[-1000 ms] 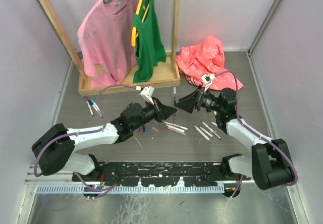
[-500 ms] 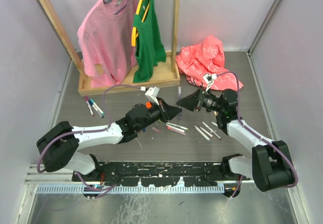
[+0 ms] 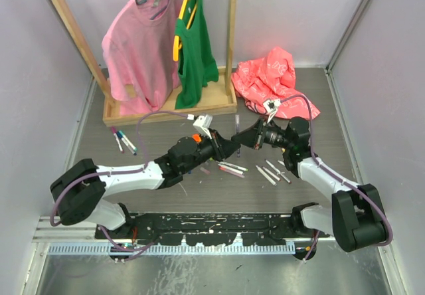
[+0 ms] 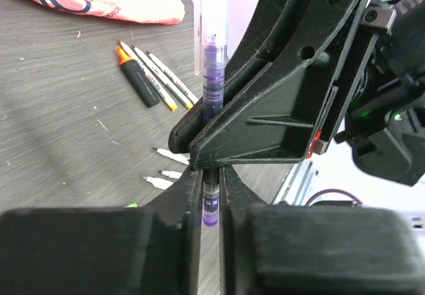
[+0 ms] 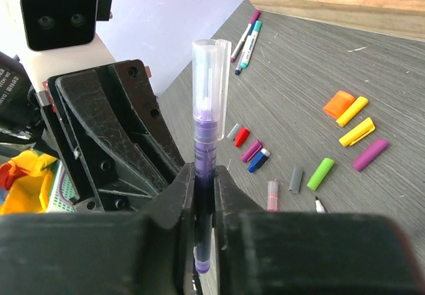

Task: Open the pen caps
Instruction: Pick up the pen from the center of the board.

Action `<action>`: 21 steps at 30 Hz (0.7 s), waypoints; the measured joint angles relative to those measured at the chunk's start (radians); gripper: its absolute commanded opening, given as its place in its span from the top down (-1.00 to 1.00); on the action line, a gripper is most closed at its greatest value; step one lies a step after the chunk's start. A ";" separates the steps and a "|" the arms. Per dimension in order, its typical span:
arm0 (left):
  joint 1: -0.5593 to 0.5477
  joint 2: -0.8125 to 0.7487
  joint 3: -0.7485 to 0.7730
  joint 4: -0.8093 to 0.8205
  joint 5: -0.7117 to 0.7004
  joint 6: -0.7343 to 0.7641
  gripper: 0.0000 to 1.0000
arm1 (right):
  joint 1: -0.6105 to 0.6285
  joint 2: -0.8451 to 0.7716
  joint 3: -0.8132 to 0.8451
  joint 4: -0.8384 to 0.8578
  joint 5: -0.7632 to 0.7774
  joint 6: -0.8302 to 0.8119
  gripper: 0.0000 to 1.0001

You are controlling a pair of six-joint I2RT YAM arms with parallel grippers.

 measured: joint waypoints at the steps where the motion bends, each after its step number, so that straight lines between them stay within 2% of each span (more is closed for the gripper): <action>1: 0.000 0.000 0.000 -0.002 -0.001 0.002 0.46 | 0.001 0.000 0.001 -0.008 -0.001 -0.003 0.98; 7: -0.001 -0.026 -0.008 -0.023 0.000 0.015 -0.21 | -0.008 0.000 0.015 -0.046 -0.021 -0.040 0.98; 9: -0.001 -0.060 -0.031 -0.027 0.007 0.027 -0.35 | -0.018 -0.001 0.023 -0.053 -0.027 -0.050 0.99; 13: 0.004 -0.145 -0.076 -0.048 0.035 0.054 -0.40 | -0.029 -0.002 0.058 -0.129 -0.035 -0.111 0.98; 21: 0.103 -0.329 -0.026 -0.314 0.015 0.049 -0.37 | -0.029 -0.004 0.181 -0.426 -0.018 -0.358 0.98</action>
